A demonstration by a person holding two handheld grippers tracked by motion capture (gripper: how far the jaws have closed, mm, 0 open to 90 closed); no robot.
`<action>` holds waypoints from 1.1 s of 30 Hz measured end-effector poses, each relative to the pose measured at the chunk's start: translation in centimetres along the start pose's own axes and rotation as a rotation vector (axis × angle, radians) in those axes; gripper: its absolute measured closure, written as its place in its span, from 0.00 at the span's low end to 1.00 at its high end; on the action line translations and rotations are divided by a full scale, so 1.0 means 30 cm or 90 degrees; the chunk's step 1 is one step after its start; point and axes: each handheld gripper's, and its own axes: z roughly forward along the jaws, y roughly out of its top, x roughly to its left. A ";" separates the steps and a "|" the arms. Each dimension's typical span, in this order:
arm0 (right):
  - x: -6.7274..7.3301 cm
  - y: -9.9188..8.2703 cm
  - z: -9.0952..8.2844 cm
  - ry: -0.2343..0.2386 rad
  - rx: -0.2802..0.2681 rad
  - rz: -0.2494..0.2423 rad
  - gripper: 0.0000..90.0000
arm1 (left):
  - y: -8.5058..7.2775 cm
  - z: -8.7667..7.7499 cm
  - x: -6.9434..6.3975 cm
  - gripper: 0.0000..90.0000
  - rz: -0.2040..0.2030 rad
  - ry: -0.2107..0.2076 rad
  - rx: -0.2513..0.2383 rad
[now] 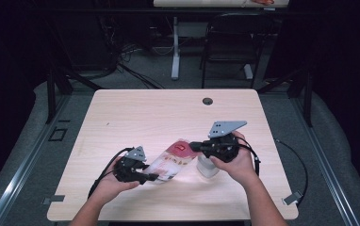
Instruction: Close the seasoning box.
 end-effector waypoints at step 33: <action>-0.038 -0.062 0.010 -0.035 -0.032 0.031 0.97 | 0.080 -0.069 0.011 0.70 0.002 0.028 0.055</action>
